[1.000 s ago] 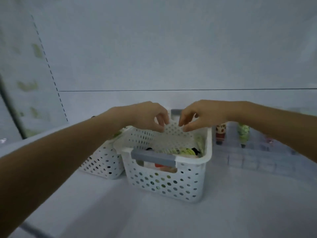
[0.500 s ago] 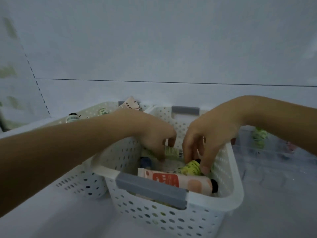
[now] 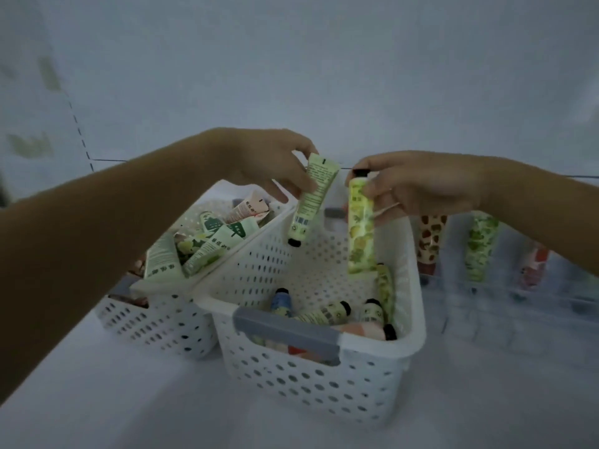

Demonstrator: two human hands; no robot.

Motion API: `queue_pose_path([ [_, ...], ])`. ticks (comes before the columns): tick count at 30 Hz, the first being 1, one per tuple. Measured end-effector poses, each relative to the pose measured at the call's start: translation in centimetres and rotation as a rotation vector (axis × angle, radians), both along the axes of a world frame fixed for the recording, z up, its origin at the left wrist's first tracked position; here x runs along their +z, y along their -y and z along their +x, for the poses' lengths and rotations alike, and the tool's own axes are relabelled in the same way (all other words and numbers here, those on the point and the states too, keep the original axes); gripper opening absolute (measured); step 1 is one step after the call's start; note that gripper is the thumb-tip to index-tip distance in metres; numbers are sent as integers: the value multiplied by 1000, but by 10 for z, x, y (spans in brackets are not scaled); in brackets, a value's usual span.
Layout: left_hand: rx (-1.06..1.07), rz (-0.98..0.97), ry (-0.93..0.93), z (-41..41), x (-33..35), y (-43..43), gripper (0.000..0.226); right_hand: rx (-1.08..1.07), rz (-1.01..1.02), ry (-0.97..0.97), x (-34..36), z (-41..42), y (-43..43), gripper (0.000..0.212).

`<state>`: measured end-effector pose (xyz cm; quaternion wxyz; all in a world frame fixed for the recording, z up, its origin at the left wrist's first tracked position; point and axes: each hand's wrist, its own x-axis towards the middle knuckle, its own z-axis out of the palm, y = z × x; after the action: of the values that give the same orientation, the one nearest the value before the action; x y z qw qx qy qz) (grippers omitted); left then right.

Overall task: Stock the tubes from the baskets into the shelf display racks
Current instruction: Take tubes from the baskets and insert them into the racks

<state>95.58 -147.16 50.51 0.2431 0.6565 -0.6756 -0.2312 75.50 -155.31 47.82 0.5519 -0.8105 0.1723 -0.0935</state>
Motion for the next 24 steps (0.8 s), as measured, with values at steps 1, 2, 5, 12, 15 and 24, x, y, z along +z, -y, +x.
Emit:
queue_pose_path([
  [1,23,-26,-72,-2,0,-3,20,-43,40,63,1,-4,-1,22],
  [2,48,-62,-135,-4,1,-6,28,-95,87,127,3,-9,-3,23],
  [5,84,-187,-278,-17,2,-14,58,-271,179,301,5,-25,-9,19],
  [12,159,-434,-388,-86,9,-29,12,-502,337,485,-1,-84,-36,23],
  [15,166,-421,-490,-123,1,-31,13,-499,594,684,-8,-120,-49,25],
  [24,104,-281,-666,-249,-50,-18,47,-925,236,584,-58,-248,-78,7],
])
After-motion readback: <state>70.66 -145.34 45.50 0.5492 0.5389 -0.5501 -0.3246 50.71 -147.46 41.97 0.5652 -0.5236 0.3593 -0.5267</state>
